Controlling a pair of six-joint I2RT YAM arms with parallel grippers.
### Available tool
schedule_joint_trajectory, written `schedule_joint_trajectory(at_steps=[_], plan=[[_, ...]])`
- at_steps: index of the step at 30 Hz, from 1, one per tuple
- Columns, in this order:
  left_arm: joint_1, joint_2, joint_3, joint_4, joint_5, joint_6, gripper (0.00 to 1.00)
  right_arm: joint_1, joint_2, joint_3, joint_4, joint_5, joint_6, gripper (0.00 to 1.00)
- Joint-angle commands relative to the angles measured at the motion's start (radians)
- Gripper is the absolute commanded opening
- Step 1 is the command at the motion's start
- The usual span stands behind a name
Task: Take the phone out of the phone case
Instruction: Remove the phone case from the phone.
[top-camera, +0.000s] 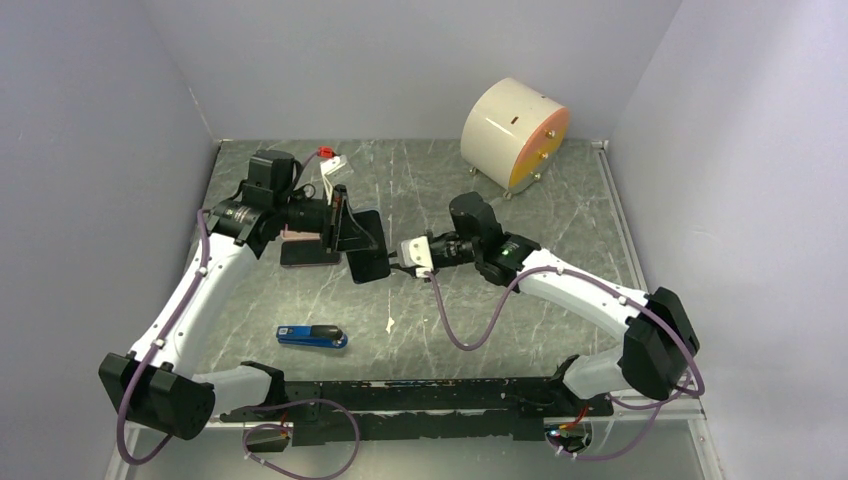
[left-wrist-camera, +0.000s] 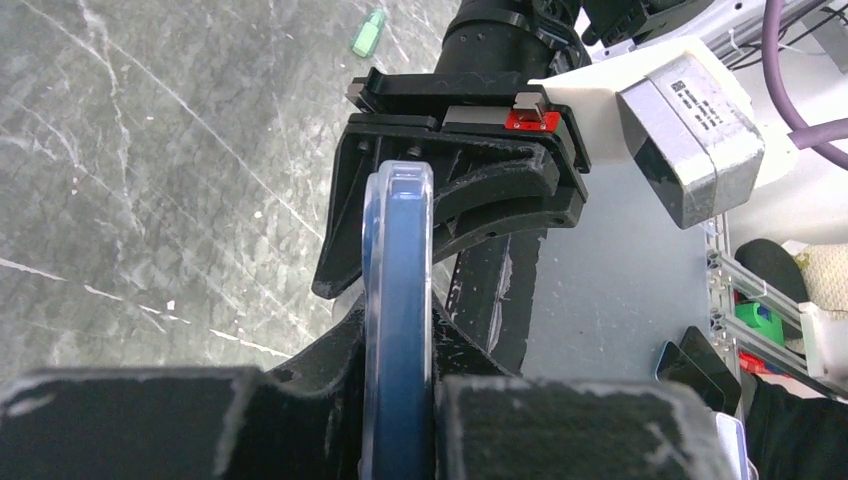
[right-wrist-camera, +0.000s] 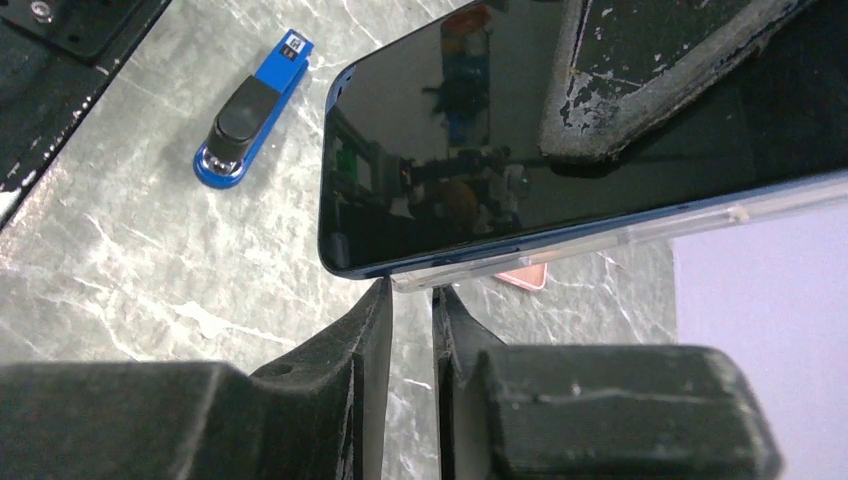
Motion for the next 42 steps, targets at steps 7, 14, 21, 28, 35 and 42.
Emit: schedule_joint_trajectory(at_steps=[7,14,21,28,35,42], plan=[[-0.034,-0.132,-0.092,0.215,0.038,-0.249,0.02,-0.075,-0.107,-0.207,0.535,0.125,0.439,0.36],[-0.007,-0.239,-0.28,0.5,-0.236,-0.463,0.03,-0.1,-0.223,-0.318,0.612,0.301,0.725,0.6],[-0.004,-0.314,-0.424,0.742,-0.474,-0.633,0.02,-0.108,-0.321,-0.364,0.629,0.323,1.015,0.65],[-0.004,-0.327,-0.531,0.97,-0.546,-0.797,0.02,-0.109,-0.279,-0.361,0.657,0.348,1.367,0.68],[-0.004,-0.283,-0.598,1.155,-0.518,-0.936,0.02,-0.13,-0.204,-0.343,0.698,0.319,1.545,0.65],[-0.004,-0.25,-0.614,1.247,-0.485,-1.022,0.02,-0.139,-0.163,-0.328,0.77,0.252,1.626,0.56]])
